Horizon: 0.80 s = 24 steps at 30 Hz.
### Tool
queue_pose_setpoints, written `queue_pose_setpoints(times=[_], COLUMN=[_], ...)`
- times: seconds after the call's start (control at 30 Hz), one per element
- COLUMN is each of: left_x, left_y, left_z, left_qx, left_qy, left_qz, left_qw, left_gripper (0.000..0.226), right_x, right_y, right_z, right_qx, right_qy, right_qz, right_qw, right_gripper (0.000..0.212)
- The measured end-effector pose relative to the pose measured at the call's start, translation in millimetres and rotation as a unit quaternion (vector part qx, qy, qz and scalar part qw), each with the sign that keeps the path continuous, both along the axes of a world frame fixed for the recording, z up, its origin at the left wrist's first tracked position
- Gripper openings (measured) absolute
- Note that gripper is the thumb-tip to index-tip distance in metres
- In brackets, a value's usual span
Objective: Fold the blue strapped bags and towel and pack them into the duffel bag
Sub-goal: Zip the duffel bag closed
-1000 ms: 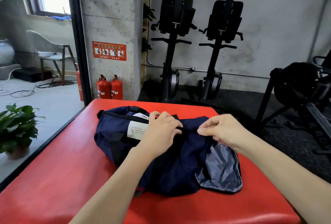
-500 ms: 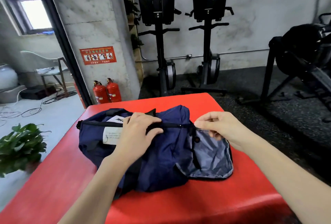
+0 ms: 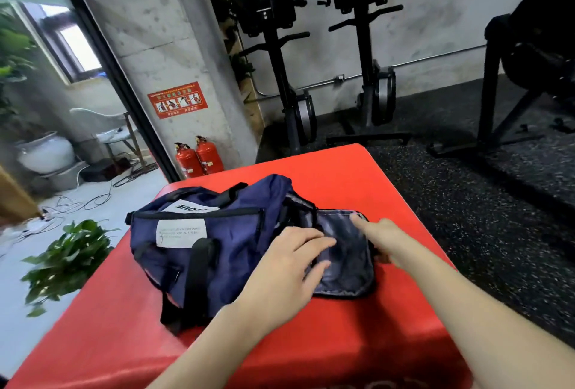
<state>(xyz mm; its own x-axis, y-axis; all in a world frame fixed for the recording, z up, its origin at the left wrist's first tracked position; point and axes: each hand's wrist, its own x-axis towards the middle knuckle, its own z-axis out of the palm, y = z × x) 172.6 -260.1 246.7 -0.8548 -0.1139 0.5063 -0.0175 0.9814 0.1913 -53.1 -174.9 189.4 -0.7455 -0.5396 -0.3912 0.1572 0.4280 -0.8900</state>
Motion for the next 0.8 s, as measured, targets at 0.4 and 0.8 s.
queue_pose_setpoints(times=[0.4,0.8], left_x=[-40,-34], left_y=[18,-44], left_z=[-12,55], left_qx=[0.096,-0.061], left_qy=[-0.150,-0.169], left_qz=[0.204,0.245], left_qw=[0.963,0.953], left_gripper=[0.049,0.024], right_x=[23,-9], right_y=[-12,-53], right_z=[29,0], right_qx=[-0.204,-0.113], right_qy=[-0.251,-0.097], right_qz=[0.177,0.065], right_qw=[0.929,0.987], right_gripper=[0.113,0.080])
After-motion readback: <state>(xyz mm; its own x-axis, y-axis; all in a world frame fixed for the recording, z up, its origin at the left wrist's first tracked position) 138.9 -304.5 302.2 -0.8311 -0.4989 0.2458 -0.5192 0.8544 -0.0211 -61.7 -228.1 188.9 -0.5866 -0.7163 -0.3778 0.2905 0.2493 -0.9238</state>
